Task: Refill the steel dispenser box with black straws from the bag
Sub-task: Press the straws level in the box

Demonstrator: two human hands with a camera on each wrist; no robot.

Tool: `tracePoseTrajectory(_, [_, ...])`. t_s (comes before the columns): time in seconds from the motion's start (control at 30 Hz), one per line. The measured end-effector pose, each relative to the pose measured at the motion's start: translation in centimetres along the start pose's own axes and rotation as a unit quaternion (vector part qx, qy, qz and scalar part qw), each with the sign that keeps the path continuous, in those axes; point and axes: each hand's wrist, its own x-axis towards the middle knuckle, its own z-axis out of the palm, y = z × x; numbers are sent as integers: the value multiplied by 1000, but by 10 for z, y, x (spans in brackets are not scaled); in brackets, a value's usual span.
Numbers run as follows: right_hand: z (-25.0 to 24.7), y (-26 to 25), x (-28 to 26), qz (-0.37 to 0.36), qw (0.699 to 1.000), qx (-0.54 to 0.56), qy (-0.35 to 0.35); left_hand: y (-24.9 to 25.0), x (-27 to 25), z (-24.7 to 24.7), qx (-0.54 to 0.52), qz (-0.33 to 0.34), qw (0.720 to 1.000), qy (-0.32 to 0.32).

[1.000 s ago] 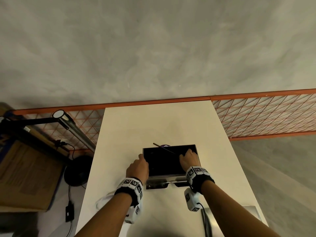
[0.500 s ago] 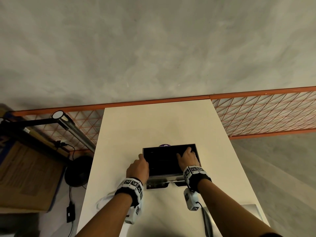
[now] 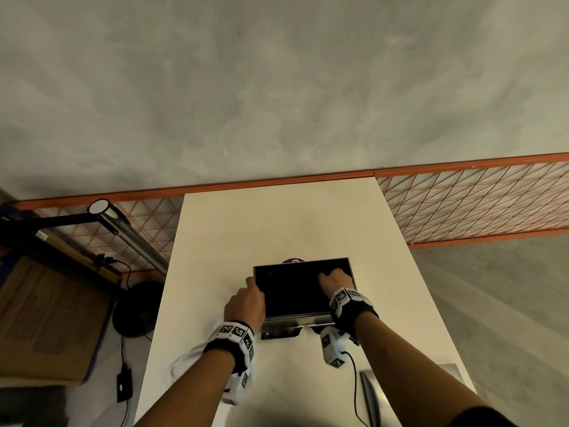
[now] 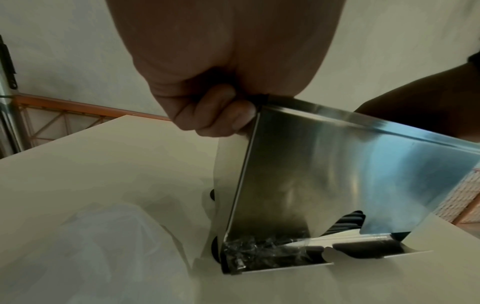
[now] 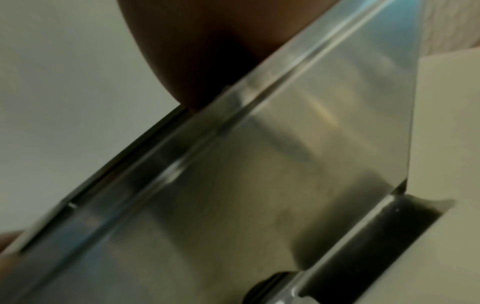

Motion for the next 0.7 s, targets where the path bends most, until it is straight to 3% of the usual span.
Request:
tracePoseTrajectory(0.13, [0,1,-1,-18,1000,-13,17,0,2,1,2,-1,1000,4])
tracePoseTrajectory(0.3, [7,0,-10,-29,993,-110,44,0,2,0,4,2,1000,3])
tracePoseTrajectory(0.7, [5,6,-14,-64,982,-177,29,2,2,-3,-2,-6,1000,-1])
